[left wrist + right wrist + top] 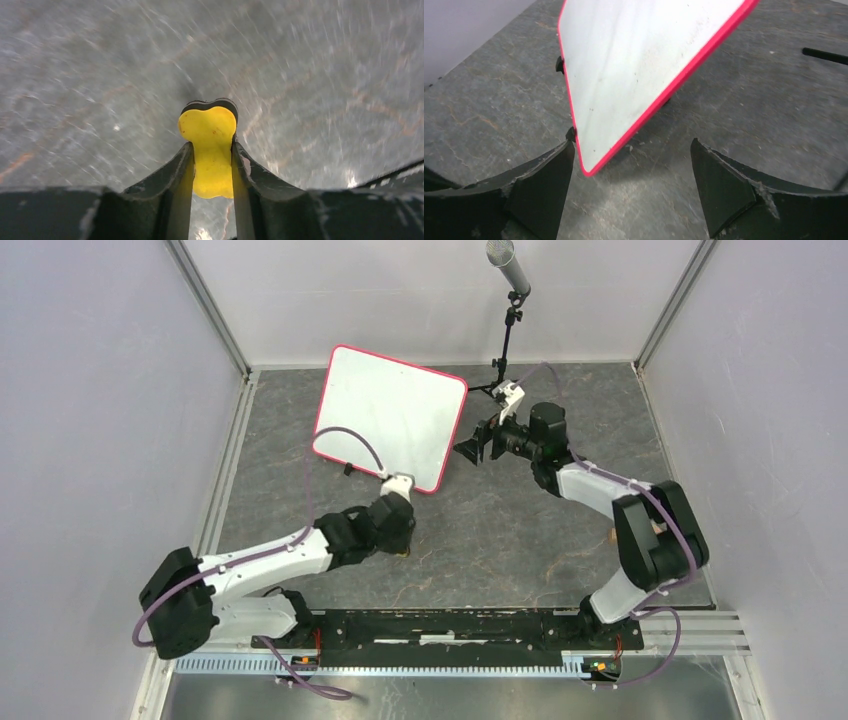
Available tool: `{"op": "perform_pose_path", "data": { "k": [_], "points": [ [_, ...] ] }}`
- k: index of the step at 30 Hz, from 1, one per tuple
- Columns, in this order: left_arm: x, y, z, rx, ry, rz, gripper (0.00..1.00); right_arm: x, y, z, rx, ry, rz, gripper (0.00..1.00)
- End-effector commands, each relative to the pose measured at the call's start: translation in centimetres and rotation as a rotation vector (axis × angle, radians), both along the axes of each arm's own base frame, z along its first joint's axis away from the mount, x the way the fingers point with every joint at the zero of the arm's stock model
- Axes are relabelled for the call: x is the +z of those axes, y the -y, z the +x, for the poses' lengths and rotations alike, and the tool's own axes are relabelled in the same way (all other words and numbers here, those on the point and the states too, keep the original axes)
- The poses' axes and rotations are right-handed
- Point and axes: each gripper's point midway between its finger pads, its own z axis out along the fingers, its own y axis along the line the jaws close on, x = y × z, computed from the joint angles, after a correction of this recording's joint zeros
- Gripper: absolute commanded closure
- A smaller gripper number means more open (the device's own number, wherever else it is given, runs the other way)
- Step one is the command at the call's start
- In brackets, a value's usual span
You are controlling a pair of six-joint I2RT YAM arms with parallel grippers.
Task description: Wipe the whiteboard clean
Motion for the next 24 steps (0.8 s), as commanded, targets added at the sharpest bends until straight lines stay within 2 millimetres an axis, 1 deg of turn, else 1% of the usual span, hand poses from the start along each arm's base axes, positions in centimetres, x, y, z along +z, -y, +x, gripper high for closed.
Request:
{"op": "perform_pose_path", "data": {
  "k": [1, 4, 5, 6, 7, 8, 9, 10, 11, 12, 14, 15, 16, 17, 19, 21, 22, 24],
  "points": [
    [-1.4, 1.5, -2.9, -0.009, -0.034, 0.021, 0.59, 1.3, 3.1, -0.4, -0.134, 0.056, -0.104, 0.06],
    [-2.4, 2.1, -3.8, -0.048, -0.062, 0.05, 0.49, 1.8, 4.8, -1.7, -0.192, 0.05, -0.152, 0.03],
    [-2.8, 2.4, -4.2, -0.067, -0.078, 0.043, 0.45, 1.8, 5.5, -2.4, -0.217, 0.036, -0.167, 0.02],
    [-3.1, 2.6, -4.4, -0.081, -0.084, 0.038, 0.39, 2.1, 6.2, -3.5, -0.236, 0.033, -0.173, 0.02],
    [-3.3, 2.5, -4.5, -0.082, -0.086, 0.038, 0.31, 2.5, 6.9, -4.7, -0.252, 0.036, -0.174, 0.02],
    [-3.5, 2.4, -4.5, -0.09, -0.083, 0.044, 0.25, 2.5, 7.6, -5.8, -0.266, 0.021, -0.185, 0.02],
    [-3.3, 2.3, -4.4, -0.09, -0.077, 0.05, 0.21, 2.9, 8.2, -7.0, -0.277, 0.026, -0.19, 0.02],
    [-2.8, 2.1, -4.3, -0.084, -0.067, 0.054, 0.14, 2.9, 8.9, -8.2, -0.289, 0.013, -0.205, 0.02],
    [-2.1, 2.2, -4.2, -0.083, -0.055, 0.039, 0.12, 3.2, 9.8, -9.3, -0.315, 0.009, -0.219, 0.02],
    [-1.3, 2.3, -4.1, -0.085, -0.04, 0.018, 0.11, 3.1, 10.7, -10.3, -0.337, -0.01, -0.238, 0.02],
    [1.2, 2.6, -3.9, -0.084, 0.004, -0.052, 0.1, 4.4, 12.3, -12.5, -0.384, 0.005, -0.243, 0.02],
    [2.9, 2.6, -3.8, -0.085, 0.034, -0.098, 0.09, 4.7, 13.1, -13.4, -0.409, 0.003, -0.251, 0.02],
    [4.6, 2.5, -3.8, -0.084, 0.066, -0.144, 0.09, 5.7, 13.9, -14.2, -0.443, 0.025, -0.242, 0.02],
    [6.4, 2.4, -3.6, -0.083, 0.102, -0.183, 0.08, 6.2, 14.7, -15.1, -0.469, 0.025, -0.243, 0.02],
    [10.8, 1.8, -3.6, -0.094, 0.194, -0.281, 0.06, 8.6, 15.9, -16.8, -0.507, 0.067, -0.222, 0.02],
    [15.3, 1.0, -3.6, -0.106, 0.291, -0.372, 0.02, 11.4, 16.6, -18.3, -0.52, 0.118, -0.187, 0.02],
    [17.3, 0.7, -3.7, -0.118, 0.334, -0.411, 0.01, 13.3, 16.9, -19.2, -0.53, 0.159, -0.156, 0.02],
    [21.5, 0.0, -4.2, -0.147, 0.42, -0.49, 0.0, 16.5, 17.5, -20.7, -0.543, 0.228, -0.096, 0.02]
  ]
}}
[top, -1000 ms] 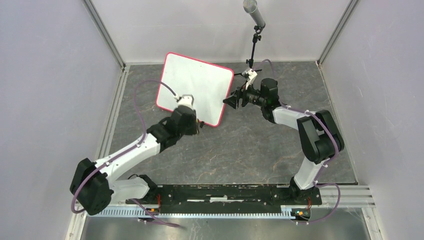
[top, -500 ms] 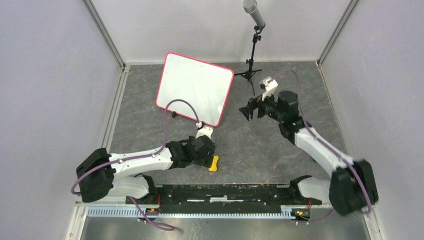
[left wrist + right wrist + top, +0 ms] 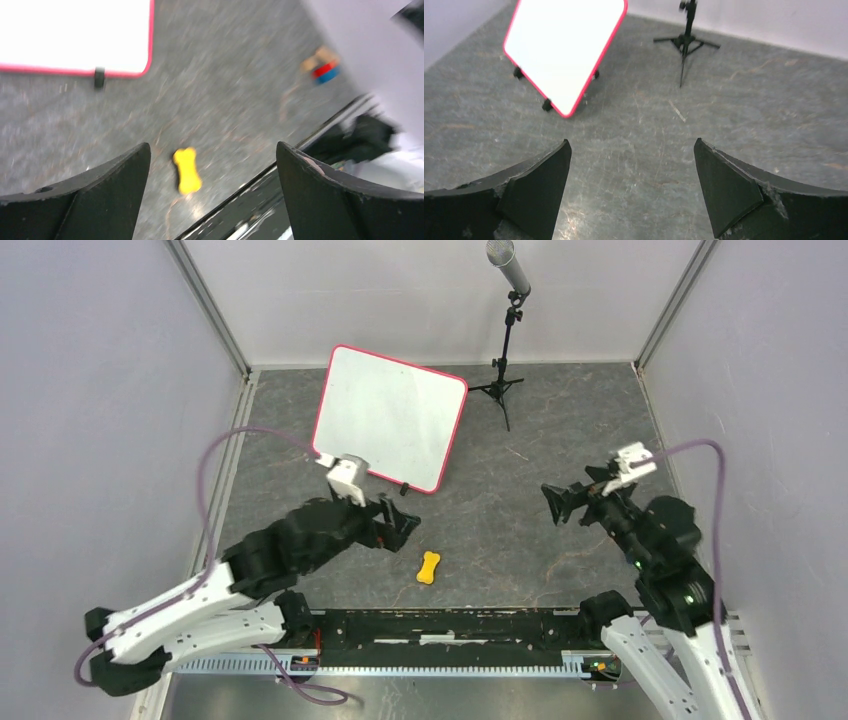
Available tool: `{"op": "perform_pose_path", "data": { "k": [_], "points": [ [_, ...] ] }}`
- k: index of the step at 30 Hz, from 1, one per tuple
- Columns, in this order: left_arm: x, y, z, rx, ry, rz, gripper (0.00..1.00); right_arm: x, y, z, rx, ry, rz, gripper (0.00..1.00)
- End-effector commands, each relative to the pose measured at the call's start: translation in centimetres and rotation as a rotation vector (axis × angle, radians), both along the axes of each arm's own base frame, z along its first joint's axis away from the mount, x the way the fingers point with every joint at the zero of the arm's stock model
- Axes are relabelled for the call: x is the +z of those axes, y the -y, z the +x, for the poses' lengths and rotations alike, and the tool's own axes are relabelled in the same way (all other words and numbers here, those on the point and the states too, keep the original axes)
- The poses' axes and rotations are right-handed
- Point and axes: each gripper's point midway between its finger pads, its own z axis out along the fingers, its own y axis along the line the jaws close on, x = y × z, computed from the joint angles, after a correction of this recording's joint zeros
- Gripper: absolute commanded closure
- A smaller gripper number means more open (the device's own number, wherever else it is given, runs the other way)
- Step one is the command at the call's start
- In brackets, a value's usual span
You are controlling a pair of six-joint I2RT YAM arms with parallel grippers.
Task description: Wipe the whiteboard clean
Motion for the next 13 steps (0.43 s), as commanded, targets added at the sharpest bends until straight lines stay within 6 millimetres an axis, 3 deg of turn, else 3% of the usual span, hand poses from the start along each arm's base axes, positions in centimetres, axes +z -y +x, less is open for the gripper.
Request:
{"op": "perform_pose_path", "data": {
  "k": [1, 3, 7, 9, 13],
  "points": [
    [10.8, -1.6, -0.3, -0.034, 0.238, -0.186, 0.0, 5.8, 2.3, -3.5, -0.062, 0.111, 0.054, 0.02],
    [14.4, -2.3, -0.9, -0.058, 0.312, -0.246, 0.0, 8.5, 3.2, -4.9, -0.083, 0.182, 0.09, 0.02],
    [19.7, -4.0, -1.9, -0.081, 0.431, -0.334, 0.0, 11.5, 4.8, -6.7, -0.142, 0.263, 0.135, 0.02],
    [21.8, -4.7, -2.4, -0.087, 0.473, -0.356, 0.0, 12.0, 5.2, -7.0, -0.153, 0.291, 0.139, 0.02],
    [24.0, -5.6, -2.8, -0.089, 0.517, -0.378, 0.0, 12.3, 6.1, -7.1, -0.196, 0.297, 0.126, 0.02]
  ]
}}
